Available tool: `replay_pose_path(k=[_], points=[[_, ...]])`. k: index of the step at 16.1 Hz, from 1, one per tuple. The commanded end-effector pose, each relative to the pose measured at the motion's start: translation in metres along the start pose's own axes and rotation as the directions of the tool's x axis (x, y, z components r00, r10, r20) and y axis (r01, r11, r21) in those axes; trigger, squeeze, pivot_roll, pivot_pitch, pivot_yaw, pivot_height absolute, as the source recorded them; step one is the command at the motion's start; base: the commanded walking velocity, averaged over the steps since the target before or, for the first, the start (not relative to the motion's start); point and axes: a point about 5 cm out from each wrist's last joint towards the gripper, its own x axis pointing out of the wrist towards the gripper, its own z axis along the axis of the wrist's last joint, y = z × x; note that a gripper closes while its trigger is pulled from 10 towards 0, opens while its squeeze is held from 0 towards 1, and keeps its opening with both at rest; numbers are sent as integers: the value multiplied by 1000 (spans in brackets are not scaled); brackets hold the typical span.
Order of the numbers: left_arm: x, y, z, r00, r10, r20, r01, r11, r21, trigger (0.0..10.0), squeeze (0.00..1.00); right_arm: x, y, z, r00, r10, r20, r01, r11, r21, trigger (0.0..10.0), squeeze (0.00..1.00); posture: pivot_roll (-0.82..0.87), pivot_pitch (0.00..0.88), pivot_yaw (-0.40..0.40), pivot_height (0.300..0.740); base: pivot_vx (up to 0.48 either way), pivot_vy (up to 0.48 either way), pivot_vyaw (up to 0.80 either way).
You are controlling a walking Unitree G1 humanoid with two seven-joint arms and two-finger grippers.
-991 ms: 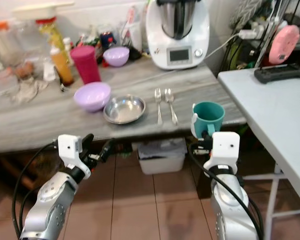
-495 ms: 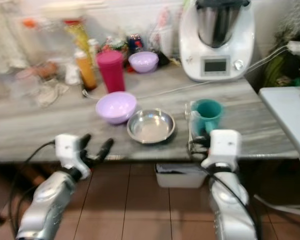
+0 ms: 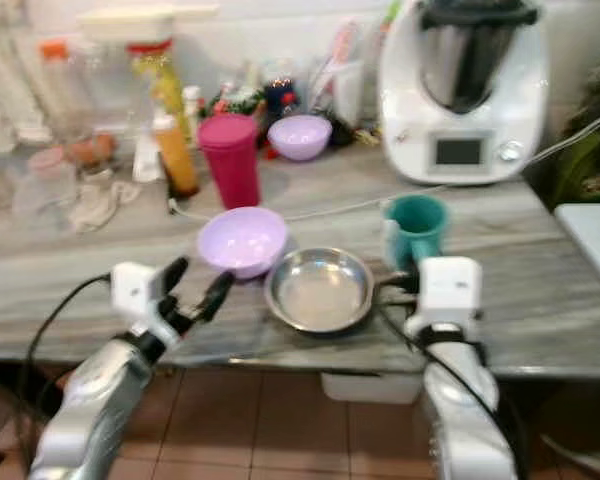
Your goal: Setting the table
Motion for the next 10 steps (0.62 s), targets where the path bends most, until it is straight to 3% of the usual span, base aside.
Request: replay_pose_path(k=[1, 6, 10], points=[[-1, -4, 6, 999, -33, 16, 33, 999, 20, 10000, 0, 0, -4, 10, 999, -11, 47, 11, 1000, -9, 10000, 0, -305, 0, 80, 740, 0, 0, 0], [-15, -6, 0, 991, -125, -40, 127, 990, 64, 10000, 0, 2, -10, 15, 998, -15, 56, 17, 1000, -19, 10000, 0, -305, 0, 71, 740, 0, 0, 0], [-10, -10, 6, 991, -134, -15, 135, 989, 58, 10000, 0, 16, -28, 25, 996, -43, 77, 47, 998, -43, 10000, 0, -302, 14, 73, 740, 0, 0, 0]])
